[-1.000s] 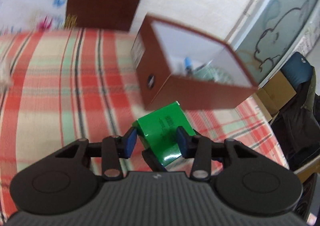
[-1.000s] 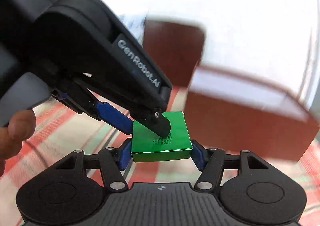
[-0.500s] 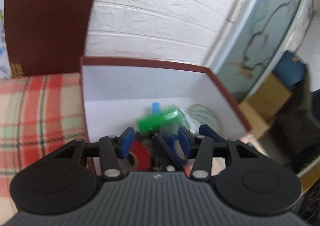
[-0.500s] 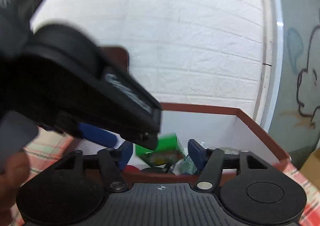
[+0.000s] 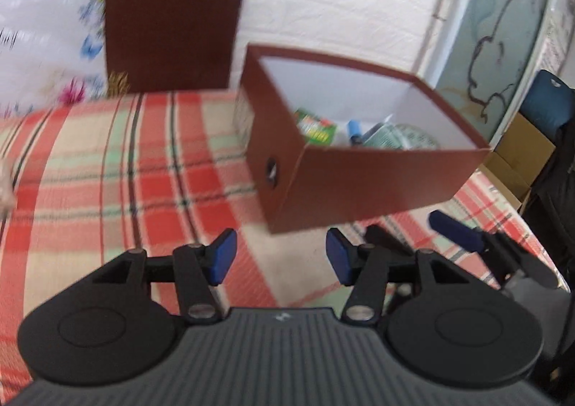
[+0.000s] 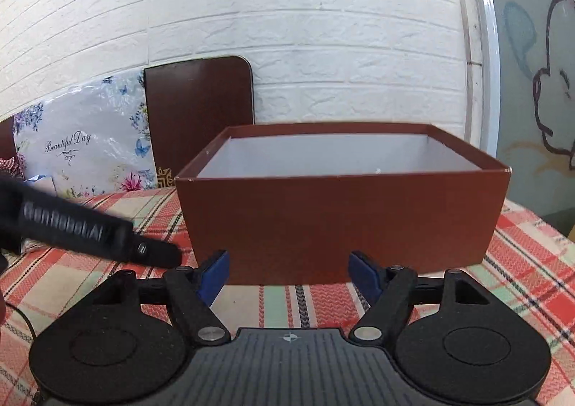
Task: Organize objects
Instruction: 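Move the left gripper back to the green snack packet on the table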
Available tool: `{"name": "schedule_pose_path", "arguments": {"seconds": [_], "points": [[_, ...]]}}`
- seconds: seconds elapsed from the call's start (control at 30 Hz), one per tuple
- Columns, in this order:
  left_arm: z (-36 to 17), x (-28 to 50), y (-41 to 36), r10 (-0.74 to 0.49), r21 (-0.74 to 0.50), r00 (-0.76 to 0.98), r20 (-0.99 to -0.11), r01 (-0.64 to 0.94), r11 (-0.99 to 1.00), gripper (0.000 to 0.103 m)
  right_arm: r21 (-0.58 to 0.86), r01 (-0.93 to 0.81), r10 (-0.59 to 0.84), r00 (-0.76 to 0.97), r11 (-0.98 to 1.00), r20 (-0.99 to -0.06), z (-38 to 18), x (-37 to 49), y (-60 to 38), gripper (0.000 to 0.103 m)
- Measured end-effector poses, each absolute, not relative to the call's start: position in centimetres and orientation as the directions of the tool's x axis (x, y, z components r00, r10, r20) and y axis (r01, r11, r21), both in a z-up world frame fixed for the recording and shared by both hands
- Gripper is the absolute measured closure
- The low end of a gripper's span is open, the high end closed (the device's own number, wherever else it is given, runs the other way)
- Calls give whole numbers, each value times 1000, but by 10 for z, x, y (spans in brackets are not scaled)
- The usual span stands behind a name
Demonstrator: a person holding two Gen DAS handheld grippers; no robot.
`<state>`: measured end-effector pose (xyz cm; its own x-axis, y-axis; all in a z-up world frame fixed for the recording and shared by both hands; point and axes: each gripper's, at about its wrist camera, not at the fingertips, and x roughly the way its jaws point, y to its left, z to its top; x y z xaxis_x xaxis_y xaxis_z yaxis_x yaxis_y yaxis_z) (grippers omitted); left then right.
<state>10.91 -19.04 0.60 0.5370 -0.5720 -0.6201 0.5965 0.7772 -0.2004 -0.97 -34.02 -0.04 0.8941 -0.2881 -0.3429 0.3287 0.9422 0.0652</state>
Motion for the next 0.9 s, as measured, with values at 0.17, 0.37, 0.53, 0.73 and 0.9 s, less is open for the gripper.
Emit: {"name": "schedule_pose_path", "arguments": {"seconds": [0.17, 0.37, 0.53, 0.73, 0.9], "points": [[-4, 107, -170, -534, -186, 554, -639, 562, 806, 46, 64, 321, -272, 879, 945, -392, -8, -26, -316, 30], [0, 96, -144, -540, -215, 564, -625, 541, 813, 46, 23, 304, -266, 866, 953, -423, -7, -33, -285, 30], [4, 88, -94, -521, -241, 622, -584, 480, 844, 46, 25, 220, -185, 872, 975, -454, -5, -30, -248, 30], [-13, 106, 15, -281, -160, 778, -562, 231, 960, 46, -34, 7, -24, 849, 999, -527, -16, 3, -189, 30], [-41, 153, 123, 28, -96, 819, -573, -101, 990, 45, -68, -100, 51, 854, 993, -517, -7, 57, -141, 30]]}}
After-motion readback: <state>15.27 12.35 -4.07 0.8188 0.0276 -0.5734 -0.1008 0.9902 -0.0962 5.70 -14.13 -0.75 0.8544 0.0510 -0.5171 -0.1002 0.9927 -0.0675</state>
